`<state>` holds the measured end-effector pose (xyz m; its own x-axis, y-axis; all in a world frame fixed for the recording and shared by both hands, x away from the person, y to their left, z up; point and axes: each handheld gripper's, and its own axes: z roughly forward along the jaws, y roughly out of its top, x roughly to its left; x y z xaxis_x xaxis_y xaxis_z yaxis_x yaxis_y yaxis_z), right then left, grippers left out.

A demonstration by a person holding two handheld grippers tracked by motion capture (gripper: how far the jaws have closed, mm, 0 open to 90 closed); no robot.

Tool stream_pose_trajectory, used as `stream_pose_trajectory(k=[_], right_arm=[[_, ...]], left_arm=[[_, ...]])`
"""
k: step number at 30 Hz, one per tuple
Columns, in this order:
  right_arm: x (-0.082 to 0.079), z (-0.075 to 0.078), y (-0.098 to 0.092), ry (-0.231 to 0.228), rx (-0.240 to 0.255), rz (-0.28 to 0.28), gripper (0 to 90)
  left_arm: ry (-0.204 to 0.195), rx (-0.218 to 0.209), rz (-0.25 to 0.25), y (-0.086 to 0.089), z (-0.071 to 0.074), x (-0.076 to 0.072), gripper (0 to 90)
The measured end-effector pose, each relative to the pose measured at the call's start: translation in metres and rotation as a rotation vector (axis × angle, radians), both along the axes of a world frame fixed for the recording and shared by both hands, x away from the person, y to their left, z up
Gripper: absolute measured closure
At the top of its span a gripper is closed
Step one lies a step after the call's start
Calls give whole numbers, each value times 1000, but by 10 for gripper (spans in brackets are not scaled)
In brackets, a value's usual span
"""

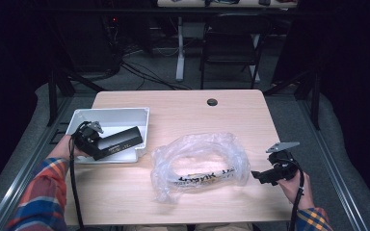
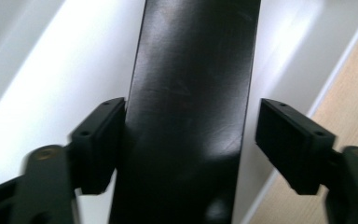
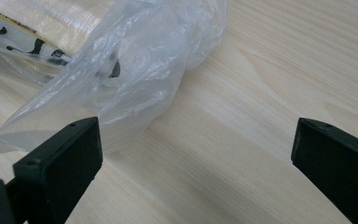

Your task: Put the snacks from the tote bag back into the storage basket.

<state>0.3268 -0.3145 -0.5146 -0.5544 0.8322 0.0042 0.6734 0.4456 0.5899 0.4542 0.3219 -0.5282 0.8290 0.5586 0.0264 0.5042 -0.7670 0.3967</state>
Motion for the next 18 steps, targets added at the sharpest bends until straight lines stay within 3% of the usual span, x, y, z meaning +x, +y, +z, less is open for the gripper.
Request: stream_pose_trajectory(k=[3,6,7,9,11,12,16,17,18], right_arm=[[0,0,0,0,0,-1,13],[0,0,0,0,0,4,13],[0,0,0,0,0,4,13],[0,0,0,3,3,3,13],[0,-1,1,6,5,4,12],[0,-1,1,5,3,5,13],[-1,-1,1,6,0,11,13],[-1,-1,1,4,0,6,13],[-1,-2,1,5,1,5,13]], left_arm=[[-7,-16,22,2,2,-1,187],[-8,-112,58,6,15,-2,174],[-8,-112,58,6,15,-2,198],[-22,-175,84,3,25,-2,221],[-34,-177,101,1,29,-1,256],[-41,-215,111,-4,34,0,262],[-86,-202,135,-13,38,2,397],[-108,-184,166,-21,38,4,420],[-112,-194,175,-24,38,5,442]])
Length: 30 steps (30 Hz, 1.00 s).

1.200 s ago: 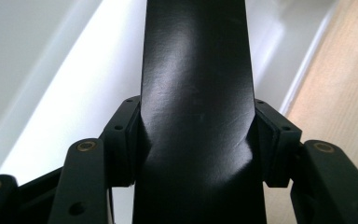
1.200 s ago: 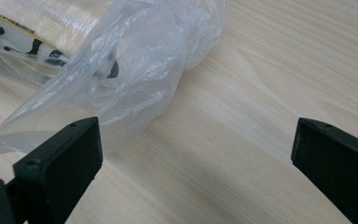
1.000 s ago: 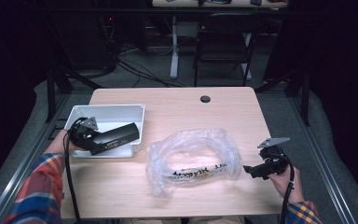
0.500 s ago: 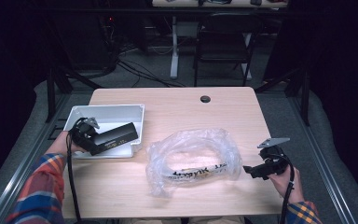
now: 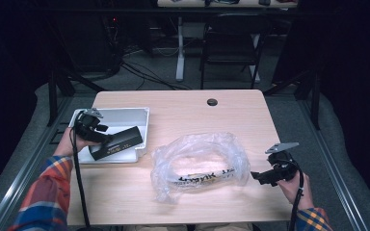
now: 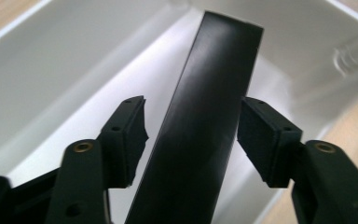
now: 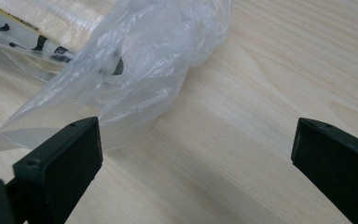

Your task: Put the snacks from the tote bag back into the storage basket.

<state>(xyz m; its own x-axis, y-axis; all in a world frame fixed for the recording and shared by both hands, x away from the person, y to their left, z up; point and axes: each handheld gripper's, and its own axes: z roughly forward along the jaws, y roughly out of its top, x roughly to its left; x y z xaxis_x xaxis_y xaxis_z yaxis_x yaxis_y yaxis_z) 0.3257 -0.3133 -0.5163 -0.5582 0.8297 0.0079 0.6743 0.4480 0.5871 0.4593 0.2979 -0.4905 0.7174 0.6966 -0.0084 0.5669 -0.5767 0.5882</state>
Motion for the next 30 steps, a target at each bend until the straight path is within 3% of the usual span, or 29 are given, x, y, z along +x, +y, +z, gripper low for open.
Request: stream_pose_trajectory(k=[8,9,10,11,12,22,25,30], right_arm=[[0,0,-1,-4,-2,-2,13],[0,0,-1,-4,-2,-2,13],[0,0,-1,-6,0,-3,13],[0,0,-1,-6,0,-3,13],[0,0,-1,-5,-2,-1,13],[0,1,-2,-4,-3,3,13],[1,0,-2,-3,1,0,13],[1,0,-2,1,4,3,14]], left_arm=[[-17,-12,109,-19,-3,9,731],[-24,-2,138,-22,-4,11,731],[-36,-10,183,-25,-4,15,821],[-36,-10,183,-25,-4,15,856],[-35,-9,227,-29,-6,19,883],[-3,15,306,-51,-20,35,900],[12,-10,297,-53,-23,37,900],[29,3,300,-60,-30,41,900]])
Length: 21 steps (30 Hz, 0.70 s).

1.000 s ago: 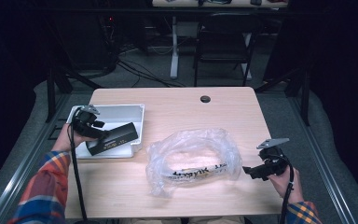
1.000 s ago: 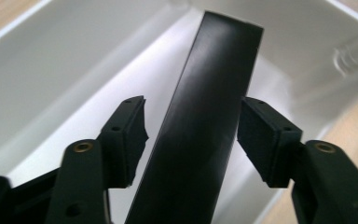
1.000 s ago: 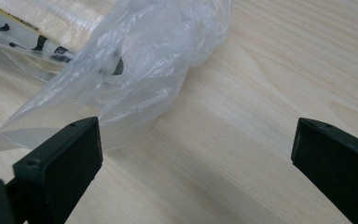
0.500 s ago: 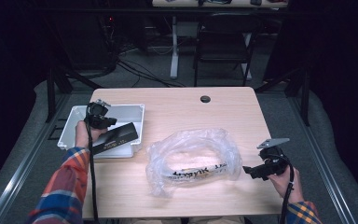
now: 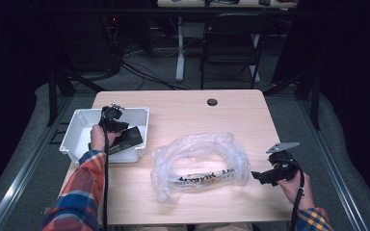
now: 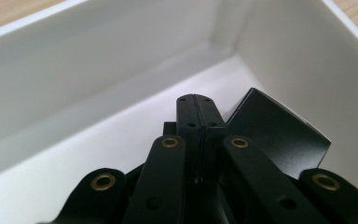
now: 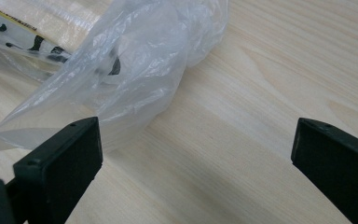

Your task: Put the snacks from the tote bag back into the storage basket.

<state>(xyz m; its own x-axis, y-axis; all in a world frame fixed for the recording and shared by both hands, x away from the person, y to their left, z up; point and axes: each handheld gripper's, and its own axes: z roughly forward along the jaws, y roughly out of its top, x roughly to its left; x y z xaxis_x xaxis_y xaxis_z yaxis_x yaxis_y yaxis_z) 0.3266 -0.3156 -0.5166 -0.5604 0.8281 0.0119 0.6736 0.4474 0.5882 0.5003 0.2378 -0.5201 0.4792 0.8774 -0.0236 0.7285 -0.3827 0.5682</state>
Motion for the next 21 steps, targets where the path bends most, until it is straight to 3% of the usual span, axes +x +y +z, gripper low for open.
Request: stream_pose_trajectory(k=[9,21], right_arm=[[0,0,0,-1,-4,-1,14],[0,0,0,-2,-3,-2,13]], left_arm=[[38,24,-51,-8,-1,-4,900],[53,20,-71,-12,-3,-12,900]])
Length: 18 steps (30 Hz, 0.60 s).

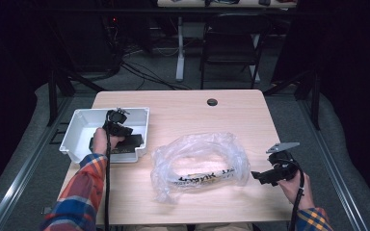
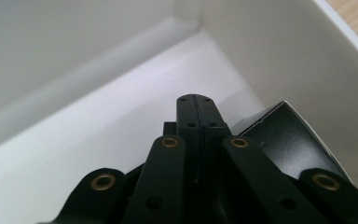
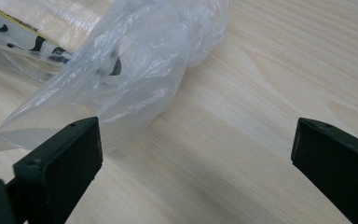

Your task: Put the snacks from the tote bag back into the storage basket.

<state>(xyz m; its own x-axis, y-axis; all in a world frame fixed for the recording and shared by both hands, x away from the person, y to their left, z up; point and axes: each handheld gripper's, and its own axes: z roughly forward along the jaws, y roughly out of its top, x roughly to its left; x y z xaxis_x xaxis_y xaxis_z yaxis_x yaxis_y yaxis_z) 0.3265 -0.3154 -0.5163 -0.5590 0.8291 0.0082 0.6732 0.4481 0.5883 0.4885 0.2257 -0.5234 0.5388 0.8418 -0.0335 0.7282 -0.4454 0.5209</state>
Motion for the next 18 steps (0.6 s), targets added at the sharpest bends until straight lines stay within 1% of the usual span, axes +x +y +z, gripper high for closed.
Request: stream_pose_trajectory(k=[1,6,8,11,14,15,16,17,18], right_arm=[[0,0,0,2,4,2,13],[0,0,0,-1,-3,0,13],[0,0,0,-1,-3,1,13],[0,0,0,-3,5,-1,13],[0,1,-1,-5,3,-6,13],[-1,1,-1,-9,2,-7,13],[-1,1,-1,-9,2,-7,13],[-1,1,-1,-11,2,-6,13],[-1,1,-1,-12,0,-8,13]], left_arm=[[0,6,-2,0,0,-1,900],[-4,2,-2,1,-1,-1,898],[-4,1,-4,1,0,-1,884],[-23,-12,-23,2,3,-2,820],[-33,-22,-20,4,6,-4,728],[-35,-33,-25,5,7,-5,687],[-40,-38,-19,6,9,-5,687],[-43,-50,-18,7,12,-7,645],[-52,-51,-3,9,16,-10,540]])
